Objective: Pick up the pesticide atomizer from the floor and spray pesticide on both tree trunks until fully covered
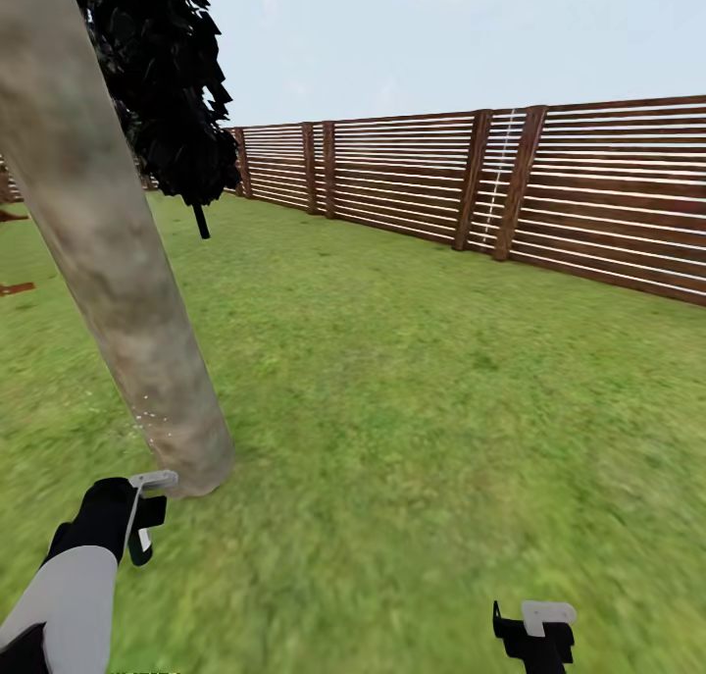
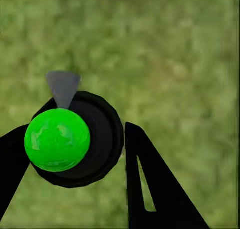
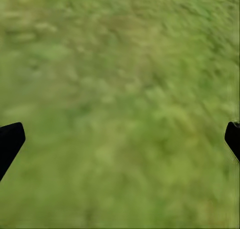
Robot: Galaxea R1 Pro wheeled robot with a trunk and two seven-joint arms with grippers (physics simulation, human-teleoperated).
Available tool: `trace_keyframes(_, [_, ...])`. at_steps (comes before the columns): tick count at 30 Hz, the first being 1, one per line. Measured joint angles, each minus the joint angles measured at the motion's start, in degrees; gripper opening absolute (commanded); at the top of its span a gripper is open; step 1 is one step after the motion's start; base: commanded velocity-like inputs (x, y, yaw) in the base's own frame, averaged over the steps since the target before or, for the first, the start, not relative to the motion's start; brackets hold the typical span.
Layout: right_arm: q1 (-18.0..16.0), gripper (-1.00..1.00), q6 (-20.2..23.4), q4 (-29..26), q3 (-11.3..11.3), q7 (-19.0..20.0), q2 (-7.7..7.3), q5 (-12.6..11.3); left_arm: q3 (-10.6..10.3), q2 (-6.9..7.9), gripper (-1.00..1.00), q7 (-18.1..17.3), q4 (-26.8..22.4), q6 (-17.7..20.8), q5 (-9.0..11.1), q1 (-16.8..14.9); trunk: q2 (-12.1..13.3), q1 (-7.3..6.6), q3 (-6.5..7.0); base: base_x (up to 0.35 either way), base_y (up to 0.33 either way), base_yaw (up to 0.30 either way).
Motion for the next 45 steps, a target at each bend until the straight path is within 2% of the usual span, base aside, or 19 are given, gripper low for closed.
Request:
trace_keyframes(6, [-0.01, 1.00, 0.00, 0.00, 0.00, 0.00, 0.00, 0.00, -0.04, 0.00, -1.00, 0.06, -0.01, -0.01, -0.05, 0.00, 0.00, 0.00, 0.00, 0.021, -0.290, 0.275])
trace_keyframes(17, [-0.04, 1.00, 0.00, 0.00, 0.00, 0.00, 0.00, 0.00, 0.31, 0.20, -1.00, 0.08, -0.54, -0.01, -0.04, 0.00, 0.00, 0.00, 0.00, 0.000, -0.296, 0.031])
trace_keyframes(24, [-0.01, 1.00, 0.00, 0.00, -0.01, 0.00, 0.00, -0.05, 0.18, 0.00, -1.00, -0.31, -0.87, 0.20, 0.18, -0.11, 0.00, 0.00, 0.00, 0.000, -0.232, 0.250])
trace_keyframes(26, [-0.03, 1.00, 0.00, 0.00, -0.01, 0.00, 0.00, -0.06, -0.08, -0.39, -1.00, -0.26, -0.51, 1.58, 0.42, -1.86, 0.00, 0.00, 0.01, 0.000, -0.009, 0.249])
trace_keyframes(27, [-0.05, 1.00, 0.00, 0.00, -0.02, 0.00, 0.00, -0.08, -0.11, -0.73, -1.00, -0.27, -0.28, 4.52, 0.03, -4.64, 0.01, 0.00, 0.00, 0.000, -0.002, 0.095])
trace_keyframes(28, [-0.06, 1.00, 0.00, 0.00, -0.06, 0.00, 0.00, -0.09, -0.16, -0.89, -1.00, -0.36, -0.21, 7.37, 0.62, -7.30, 0.00, -0.01, 0.02, 0.000, -0.001, 0.039])
trace_keyframes(29, [-0.04, 1.00, 0.00, 0.00, -0.05, 0.00, -0.04, -0.09, -0.23, -1.02, -1.00, -0.40, -0.21, 9.79, -0.04, -9.88, 0.00, 0.00, 0.01, 0.000, 0.000, 0.020])
trace_keyframes(30, [-0.02, 1.00, 0.00, 0.00, -0.06, 0.00, -0.06, -0.06, -0.28, -1.12, -1.00, -0.42, -0.18, 10.80, 0.45, -11.60, 0.00, -0.01, 0.01, 0.000, 0.000, 0.008])
trace_keyframes(32, [-0.02, 1.00, 0.00, 0.00, -0.06, 0.00, -0.13, -0.01, -0.67, -1.05, -1.00, -0.42, -0.14, 11.69, 0.10, -14.24, 0.00, 0.00, 0.01, 0.000, 0.000, 0.003])
trace_keyframes(35, [0.00, 1.00, 0.00, 0.00, -0.03, -0.01, -0.17, 0.00, -2.32, 0.61, -1.00, -0.59, -0.40, 15.49, -0.73, -15.81, 0.00, 0.00, 0.00, 0.000, 0.000, 0.000])
trace_keyframes(36, [-0.01, 1.00, 0.00, 0.00, -0.03, -0.01, -0.17, 0.00, -2.42, 1.83, -1.00, -0.62, -0.36, 15.83, -0.79, -15.81, 0.00, 0.00, 0.00, 0.000, 0.000, 0.000])
trace_keyframes(37, [0.01, 1.00, 0.00, 0.00, -0.04, 0.00, -0.18, 0.00, -2.47, 3.87, -1.00, -0.69, -0.27, 16.06, -0.56, -15.66, 0.00, 0.00, 0.00, 0.000, 0.000, 0.000])
trace_keyframes(38, [-0.02, 1.00, 0.00, 0.00, -0.04, 0.00, -0.18, 0.00, -2.55, 5.25, -1.00, -0.70, -0.24, 16.09, -1.12, -15.46, 0.00, 0.00, 0.00, 0.000, 0.000, 0.000])
trace_keyframes(39, [-0.02, 1.00, 0.00, 0.00, -0.02, 0.00, -0.18, 0.00, -2.68, 5.57, -1.00, -0.70, -0.20, 16.17, -0.33, -15.28, 0.00, 0.00, 0.00, 0.000, 0.000, 0.000])
trace_keyframes(41, [-0.01, 1.00, 0.00, 0.00, -0.01, 0.00, -0.11, 0.00, -4.29, 4.40, -1.00, -0.68, -0.18, 16.28, 0.28, -15.28, 0.00, 0.00, 0.00, 0.000, 0.000, 0.021])
trace_keyframes(43, [-0.01, 1.00, 0.00, 0.00, -0.02, 0.00, -0.09, -0.01, -7.08, 1.63, -1.00, -0.58, -0.25, 16.34, 0.84, -15.87, 0.00, 0.00, 0.00, 0.000, 0.000, 0.204])
trace_keyframes(45, [0.01, 1.00, 0.00, 0.00, -0.01, -0.06, -0.09, 0.00, -7.53, 1.21, -1.00, -0.56, -0.28, 16.28, 0.07, -16.96, 0.00, 0.00, 0.00, 0.000, 0.000, 0.257])
